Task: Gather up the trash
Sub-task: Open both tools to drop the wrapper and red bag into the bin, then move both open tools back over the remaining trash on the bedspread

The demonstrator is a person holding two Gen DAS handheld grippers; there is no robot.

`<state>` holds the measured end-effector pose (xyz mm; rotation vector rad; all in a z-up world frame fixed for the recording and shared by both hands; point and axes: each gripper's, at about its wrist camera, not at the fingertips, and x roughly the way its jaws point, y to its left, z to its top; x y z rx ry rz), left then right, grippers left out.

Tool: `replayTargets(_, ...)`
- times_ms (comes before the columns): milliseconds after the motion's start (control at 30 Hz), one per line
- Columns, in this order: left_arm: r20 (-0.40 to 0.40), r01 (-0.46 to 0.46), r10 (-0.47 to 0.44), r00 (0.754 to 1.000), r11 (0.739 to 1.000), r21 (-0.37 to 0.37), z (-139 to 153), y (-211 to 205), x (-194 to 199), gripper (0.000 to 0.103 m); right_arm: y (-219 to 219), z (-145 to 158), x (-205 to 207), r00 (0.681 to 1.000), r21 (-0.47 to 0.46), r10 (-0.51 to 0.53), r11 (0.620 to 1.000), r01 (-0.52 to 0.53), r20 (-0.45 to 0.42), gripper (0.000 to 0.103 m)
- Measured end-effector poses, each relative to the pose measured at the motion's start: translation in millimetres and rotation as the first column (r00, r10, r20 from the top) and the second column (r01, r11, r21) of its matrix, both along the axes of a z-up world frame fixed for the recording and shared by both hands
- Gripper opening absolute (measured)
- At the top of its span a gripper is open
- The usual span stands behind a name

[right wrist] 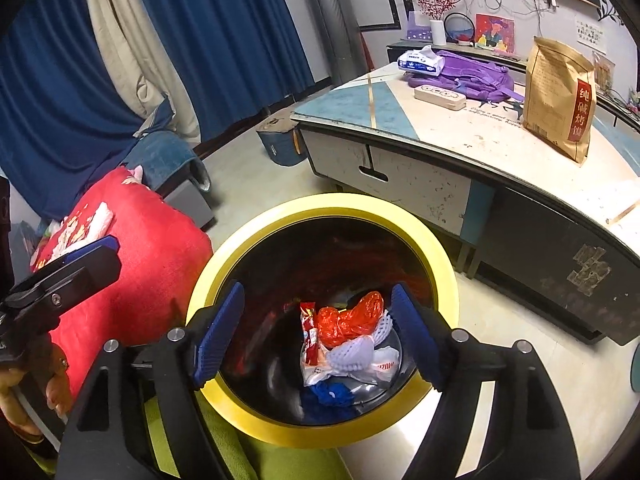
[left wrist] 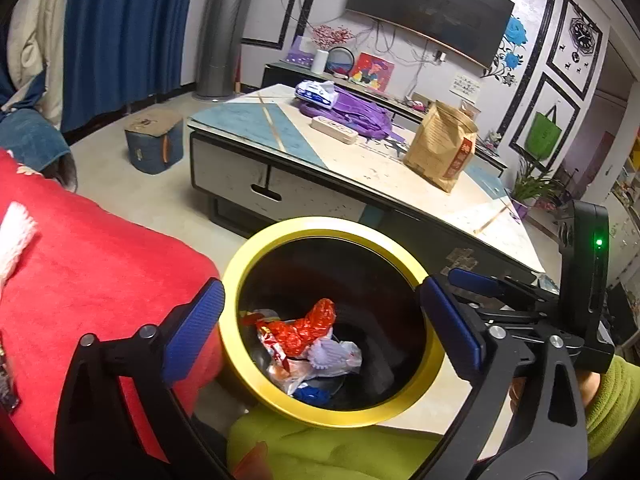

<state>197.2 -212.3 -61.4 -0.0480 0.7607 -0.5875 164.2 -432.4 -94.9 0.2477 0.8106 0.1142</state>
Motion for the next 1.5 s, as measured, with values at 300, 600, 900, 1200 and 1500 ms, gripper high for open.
replayTargets(300, 0.022, -0.075, 0.075, 0.997, 0.997, -0.008, 6, 24, -7, 0.092, 3, 11, -4, 0.999, -0.022, -0.005, 1.0, 0.006, 0.047, 0.074)
replayTargets(600, 0.038, -0.14, 0.14, 0.989, 0.99, -0.011, 13, 51, -15, 0.092, 24, 35, -17, 0.984, -0.068, 0.051, 0.997, -0.04, 0.173, 0.08)
replayTargets(900, 0.041, -0.196, 0.197, 0.98, 0.98, -0.017, 17, 80, -22, 0.092, 53, 47, -23, 0.968, -0.125, 0.136, 0.986, -0.111, 0.211, 0.084)
replayTargets(1200, 0.038, -0.269, 0.269, 0.962, 0.963, -0.017, 19, 112, -27, 0.092, 82, 54, -29, 0.95, -0.168, 0.207, 0.971, -0.17, 0.235, 0.088)
replayTargets(1500, 0.069, -0.35, 0.35, 0.934, 0.937, -0.023, 26, 147, -35, 0.092, 107, 61, -33, 0.931, -0.177, 0.259, 0.96, -0.218, 0.256, 0.091)
